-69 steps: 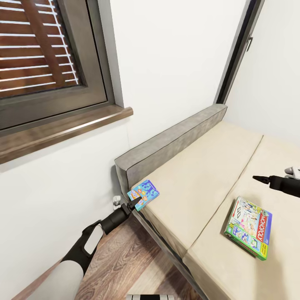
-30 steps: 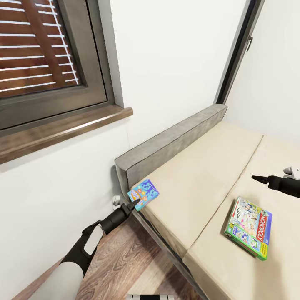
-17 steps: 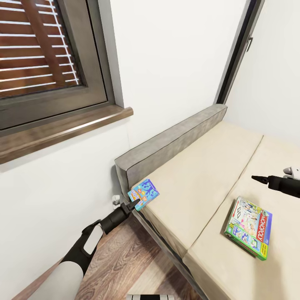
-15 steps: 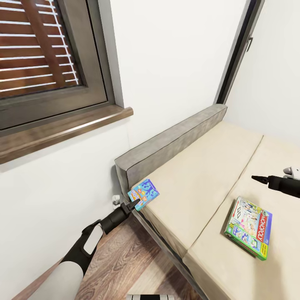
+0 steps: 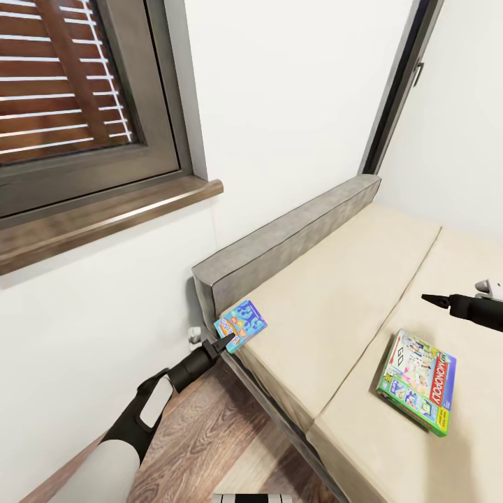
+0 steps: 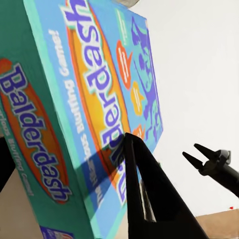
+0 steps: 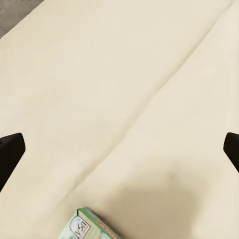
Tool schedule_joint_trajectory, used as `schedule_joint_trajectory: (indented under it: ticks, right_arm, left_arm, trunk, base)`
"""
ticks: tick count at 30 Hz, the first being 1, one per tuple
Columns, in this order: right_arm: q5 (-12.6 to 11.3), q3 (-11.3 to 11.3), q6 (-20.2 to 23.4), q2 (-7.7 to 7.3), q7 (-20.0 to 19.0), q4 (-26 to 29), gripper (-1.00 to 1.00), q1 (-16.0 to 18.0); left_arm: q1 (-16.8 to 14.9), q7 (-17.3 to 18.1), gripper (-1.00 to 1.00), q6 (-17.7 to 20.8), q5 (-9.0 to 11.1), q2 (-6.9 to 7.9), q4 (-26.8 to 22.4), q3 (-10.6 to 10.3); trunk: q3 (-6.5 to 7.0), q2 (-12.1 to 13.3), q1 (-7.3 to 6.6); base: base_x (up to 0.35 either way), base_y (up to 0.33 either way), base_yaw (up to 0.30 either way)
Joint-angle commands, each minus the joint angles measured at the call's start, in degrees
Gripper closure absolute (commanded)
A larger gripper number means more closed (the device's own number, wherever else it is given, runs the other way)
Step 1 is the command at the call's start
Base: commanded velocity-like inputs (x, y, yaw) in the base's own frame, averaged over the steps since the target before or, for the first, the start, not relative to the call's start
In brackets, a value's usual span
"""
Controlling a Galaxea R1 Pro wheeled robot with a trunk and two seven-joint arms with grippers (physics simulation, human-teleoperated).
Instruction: Put all the toys in the child's room - the three board games (two on the bed and one on the table), the two jigsaw puzzles on the table, and the tennis ball on the table - inside the toy box on the table in the child's room.
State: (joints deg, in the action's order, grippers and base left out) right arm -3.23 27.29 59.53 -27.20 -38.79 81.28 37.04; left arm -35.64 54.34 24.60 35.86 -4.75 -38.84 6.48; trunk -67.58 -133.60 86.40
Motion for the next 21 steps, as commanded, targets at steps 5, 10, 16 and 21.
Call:
schedule_joint_trajectory:
  ticks: [5,10,16,21]
  right_arm:
    - [-0.28,0.05,0.41,0.03,0.04,0.08,-1.00,0.05]
    - [-0.27,0.10,0.45,0.03,0.03,0.08,-1.00,0.05]
    - [-0.34,0.11,0.37,0.04,0.03,0.04,-1.00,-0.61]
    - [-0.37,0.05,-0.23,0.04,-0.03,0.08,-1.00,-2.08]
  left_arm:
    - [-0.18,0.33,1.00,-0.69,0.00,-2.41,-1.93,0.15]
    - [0.16,0.44,1.00,-0.62,0.00,-2.47,-2.69,-0.10]
    - [1.00,0.54,1.00,-0.43,0.00,-2.53,-4.17,-1.99]
    - [5.82,0.13,1.00,2.78,-0.02,-2.55,-12.59,-2.90]
  trunk:
    - [-0.04,-0.01,0.00]
    - [-0.04,-0.01,0.00]
    - [-0.04,-0.01,0.00]
    - [-0.04,-0.01,0.00]
  base:
    - [0.000,0.000,0.000]
    - [0.000,0.000,0.000]
    - [0.000,0.000,0.000]
    - [0.000,0.000,0.000]
